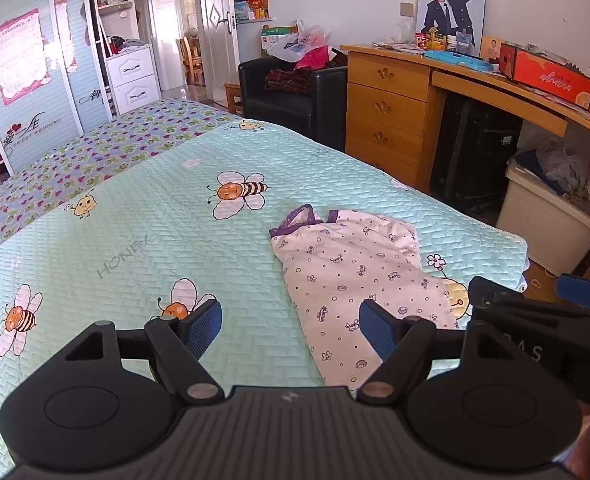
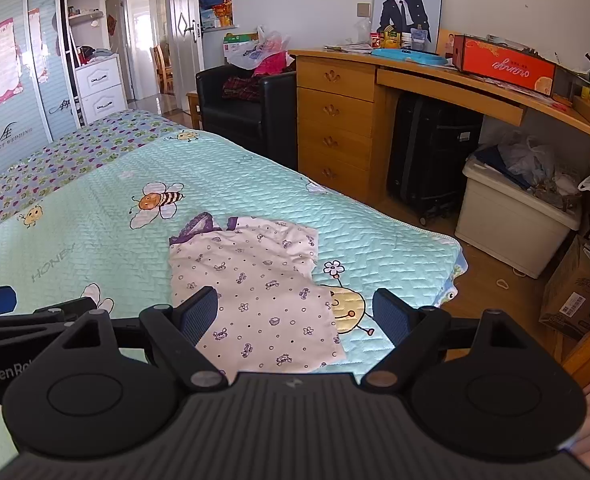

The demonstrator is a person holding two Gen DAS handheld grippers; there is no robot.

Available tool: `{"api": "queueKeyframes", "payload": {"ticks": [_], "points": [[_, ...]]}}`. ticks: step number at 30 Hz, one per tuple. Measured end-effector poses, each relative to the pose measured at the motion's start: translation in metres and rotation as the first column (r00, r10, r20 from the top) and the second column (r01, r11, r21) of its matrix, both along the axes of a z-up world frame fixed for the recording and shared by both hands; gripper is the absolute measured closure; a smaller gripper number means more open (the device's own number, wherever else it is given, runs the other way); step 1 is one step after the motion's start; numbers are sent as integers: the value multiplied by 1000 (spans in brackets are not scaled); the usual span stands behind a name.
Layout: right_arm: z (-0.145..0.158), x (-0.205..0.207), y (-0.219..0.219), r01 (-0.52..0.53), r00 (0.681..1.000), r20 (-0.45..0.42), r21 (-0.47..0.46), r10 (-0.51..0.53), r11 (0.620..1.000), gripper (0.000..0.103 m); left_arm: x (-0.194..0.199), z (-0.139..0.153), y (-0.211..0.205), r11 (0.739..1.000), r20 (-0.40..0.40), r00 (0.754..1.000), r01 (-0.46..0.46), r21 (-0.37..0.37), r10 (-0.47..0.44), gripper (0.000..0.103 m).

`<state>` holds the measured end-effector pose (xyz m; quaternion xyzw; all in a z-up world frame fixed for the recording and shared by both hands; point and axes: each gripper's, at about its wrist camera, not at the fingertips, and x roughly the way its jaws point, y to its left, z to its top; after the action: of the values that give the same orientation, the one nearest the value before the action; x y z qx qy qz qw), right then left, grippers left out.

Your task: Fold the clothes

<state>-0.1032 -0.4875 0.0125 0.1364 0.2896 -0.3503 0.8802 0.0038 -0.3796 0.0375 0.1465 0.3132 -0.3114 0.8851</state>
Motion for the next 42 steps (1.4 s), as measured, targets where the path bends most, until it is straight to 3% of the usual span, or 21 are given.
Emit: {"api": "queueKeyframes", "payload": {"ticks": [16,22,27,32,42], "points": [[-2,-5,5,-19,1000,18,6,19,1000,17,-4,-5,11,999,-9,999,43,12,-42,24],[-8,-16,11,-28,998,49,23,27,999,17,-10,-5,40,996,17,998,60,-71,-59,23],[-15,-22,19,-39,998,59,28,38,999,17,-3,-7,75,993,31,999,-23,-113,26,18],[-15,-18,37,-81,995,58,-7,81,997,17,3,-5,101,986,79,991,-93,-141,105,0],[-9,-7,66,-145,988,47,-39,147,989,17,8,7,126,964,85,976,-180,-197,200,0]]}}
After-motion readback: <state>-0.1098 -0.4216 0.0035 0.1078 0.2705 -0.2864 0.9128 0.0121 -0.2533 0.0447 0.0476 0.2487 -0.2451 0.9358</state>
